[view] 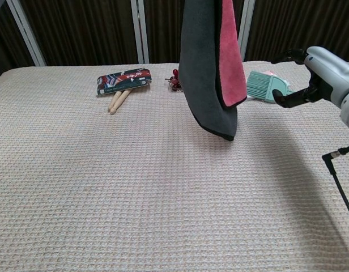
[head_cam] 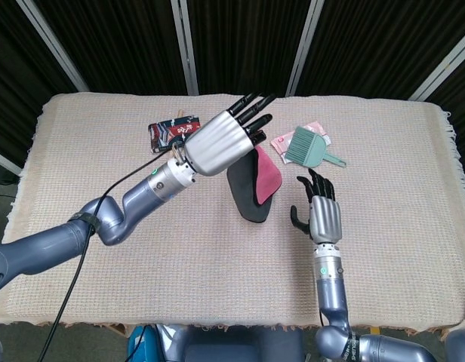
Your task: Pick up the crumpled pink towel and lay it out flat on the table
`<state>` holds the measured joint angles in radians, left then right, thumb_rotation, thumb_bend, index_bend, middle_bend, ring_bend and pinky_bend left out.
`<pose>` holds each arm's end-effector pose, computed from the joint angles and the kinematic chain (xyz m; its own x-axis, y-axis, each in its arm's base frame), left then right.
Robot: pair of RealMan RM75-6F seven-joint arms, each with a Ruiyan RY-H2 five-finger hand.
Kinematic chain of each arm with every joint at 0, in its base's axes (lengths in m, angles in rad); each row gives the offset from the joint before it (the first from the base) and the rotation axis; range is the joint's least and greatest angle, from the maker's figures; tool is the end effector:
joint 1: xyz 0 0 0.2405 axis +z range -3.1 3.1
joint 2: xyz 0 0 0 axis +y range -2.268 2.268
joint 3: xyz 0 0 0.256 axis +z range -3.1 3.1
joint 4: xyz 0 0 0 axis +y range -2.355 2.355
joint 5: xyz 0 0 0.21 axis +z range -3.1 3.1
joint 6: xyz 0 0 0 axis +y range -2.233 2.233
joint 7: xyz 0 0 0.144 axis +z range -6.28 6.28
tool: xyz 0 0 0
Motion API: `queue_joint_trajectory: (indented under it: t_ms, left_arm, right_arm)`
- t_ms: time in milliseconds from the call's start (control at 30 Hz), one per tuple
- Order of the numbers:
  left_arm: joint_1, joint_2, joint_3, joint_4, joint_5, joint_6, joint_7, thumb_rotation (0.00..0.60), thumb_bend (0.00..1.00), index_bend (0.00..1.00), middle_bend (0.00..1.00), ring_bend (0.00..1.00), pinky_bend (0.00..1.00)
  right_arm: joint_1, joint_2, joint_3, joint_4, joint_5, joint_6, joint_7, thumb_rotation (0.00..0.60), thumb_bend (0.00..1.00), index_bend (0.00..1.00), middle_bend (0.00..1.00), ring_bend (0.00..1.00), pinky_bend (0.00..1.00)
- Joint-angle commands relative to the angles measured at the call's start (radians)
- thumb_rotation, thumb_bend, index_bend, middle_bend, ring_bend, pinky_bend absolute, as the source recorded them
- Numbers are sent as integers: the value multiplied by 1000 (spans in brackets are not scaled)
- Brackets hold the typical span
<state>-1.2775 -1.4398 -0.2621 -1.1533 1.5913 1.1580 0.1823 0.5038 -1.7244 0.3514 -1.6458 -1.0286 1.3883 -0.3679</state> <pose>0.0715 0.4243 0.0862 0.3614 -0.5606 0.7451 0.2675 -0.7031 -0.6588 -0.1496 -0.3072 0.0106 -0.0064 0.0081 0.9999 -0.9998 0.0192 -0.0066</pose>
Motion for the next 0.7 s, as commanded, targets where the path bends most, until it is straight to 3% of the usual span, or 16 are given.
queue_joint_trajectory:
  t_ms: [33, 233, 700]
  left_arm:
    - [-25, 22, 13, 76, 51, 19, -7, 600, 426, 680, 296, 41, 149]
    - [-42, 7, -29, 92, 30, 44, -11, 600, 427, 678, 291, 41, 149]
    - [-69, -70, -23, 58, 42, 48, -25, 600, 426, 677, 289, 41, 149]
  right_arm:
    - [-2, 4, 1, 1, 3, -2, 2, 600, 471, 189, 62, 38, 0]
    - [-3, 11, 6, 5, 10, -10, 8, 600, 470, 190, 62, 38, 0]
    - [-8, 14, 6, 13, 16, -15, 25, 600, 471, 189, 63, 38, 0]
